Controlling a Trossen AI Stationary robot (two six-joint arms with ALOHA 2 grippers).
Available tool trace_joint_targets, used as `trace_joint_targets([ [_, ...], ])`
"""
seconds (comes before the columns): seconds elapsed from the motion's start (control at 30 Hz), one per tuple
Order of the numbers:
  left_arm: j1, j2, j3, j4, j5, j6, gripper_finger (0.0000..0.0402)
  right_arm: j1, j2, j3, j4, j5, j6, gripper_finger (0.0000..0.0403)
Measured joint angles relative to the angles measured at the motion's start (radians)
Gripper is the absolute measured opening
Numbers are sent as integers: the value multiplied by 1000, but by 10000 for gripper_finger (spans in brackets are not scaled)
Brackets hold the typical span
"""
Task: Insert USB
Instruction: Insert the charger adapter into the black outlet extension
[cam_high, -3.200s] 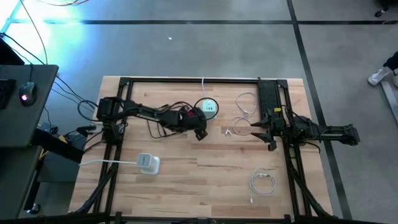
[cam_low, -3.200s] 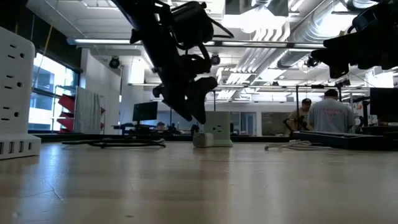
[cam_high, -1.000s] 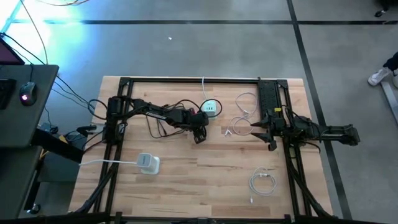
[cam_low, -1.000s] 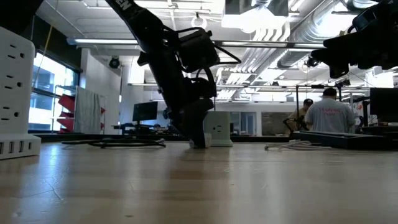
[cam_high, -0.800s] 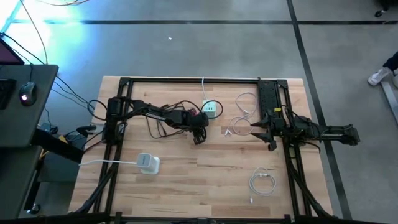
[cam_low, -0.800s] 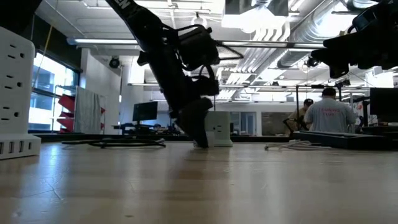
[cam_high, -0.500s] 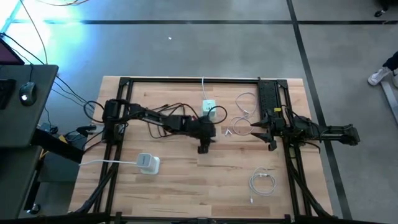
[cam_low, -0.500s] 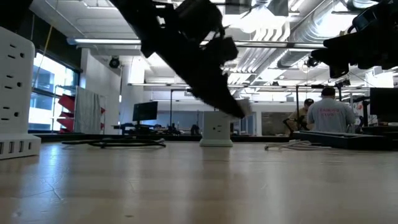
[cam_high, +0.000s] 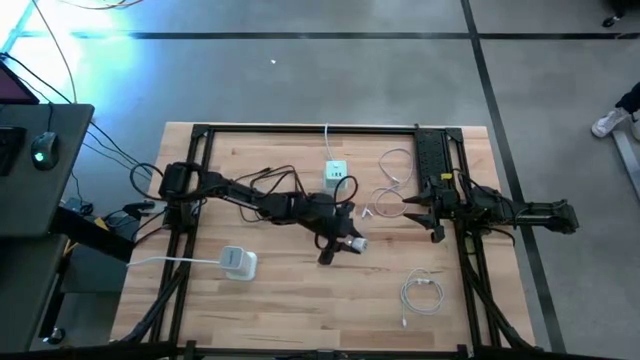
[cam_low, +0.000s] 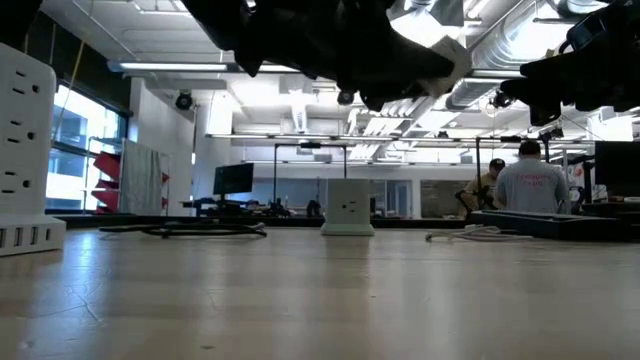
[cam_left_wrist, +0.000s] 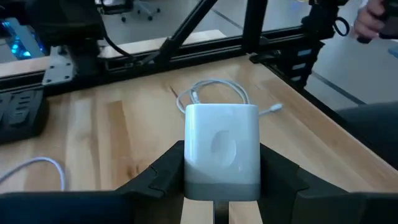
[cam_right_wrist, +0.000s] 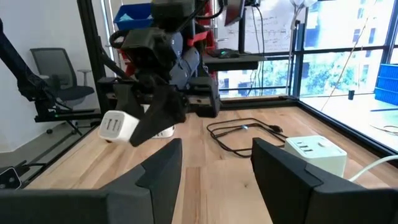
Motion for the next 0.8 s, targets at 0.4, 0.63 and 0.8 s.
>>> trace_joint_targets([
  [0.4, -5, 2, 0, 23, -78, 7, 121, 1, 33, 3, 188, 145, 284, 177],
  [0.63, 18, 2, 0, 23, -76, -16, 121, 3, 181, 39, 197, -10, 19, 178],
  [0.8, 39, 2, 0, 21, -74, -95, 121, 4, 313, 76, 227, -82, -173, 178],
])
